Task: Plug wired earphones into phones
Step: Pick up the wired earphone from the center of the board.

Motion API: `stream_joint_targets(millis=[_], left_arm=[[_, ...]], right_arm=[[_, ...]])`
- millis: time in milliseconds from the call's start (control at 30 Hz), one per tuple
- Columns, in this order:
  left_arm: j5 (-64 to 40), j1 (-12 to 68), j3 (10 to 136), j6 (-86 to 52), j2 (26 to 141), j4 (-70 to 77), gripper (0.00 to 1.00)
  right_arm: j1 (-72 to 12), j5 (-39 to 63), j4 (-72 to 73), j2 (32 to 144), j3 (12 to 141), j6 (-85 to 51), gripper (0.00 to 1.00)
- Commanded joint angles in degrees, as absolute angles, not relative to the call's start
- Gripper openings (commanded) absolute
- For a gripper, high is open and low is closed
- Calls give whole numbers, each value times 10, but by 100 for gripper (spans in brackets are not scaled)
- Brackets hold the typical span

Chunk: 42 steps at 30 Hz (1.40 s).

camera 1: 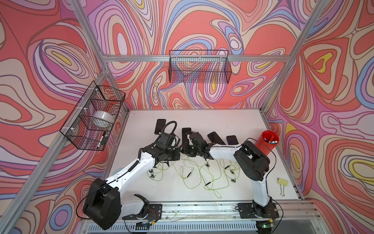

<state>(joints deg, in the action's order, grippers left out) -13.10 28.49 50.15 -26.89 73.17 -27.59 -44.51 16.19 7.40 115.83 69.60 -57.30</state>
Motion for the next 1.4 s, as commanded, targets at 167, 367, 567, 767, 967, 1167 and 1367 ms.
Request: stream_joint_targets(millis=[167,367,567,767,967,1167,1367], left_arm=[[-108,288,492,-212,727,-253,0],[-107,293,479,-208,726,-228,0],[-110,294,476,-208,726,-219,0],[-112,296,475,-203,723,-215,0],[-102,295,472,-223,714,-214,4],[-160,238,459,-327,651,-175,76],[-312,154,420,-495,652,-15,86]], right_arm=[[-430,127,77,1100,655,-608,54],[-436,147,115,1126,683,-620,56],[-448,162,122,1162,718,-625,56],[-450,165,131,1183,725,-635,38],[-446,143,106,1158,707,-609,0],[-409,190,108,1092,648,-522,0],[-365,265,178,1028,571,-508,0]])
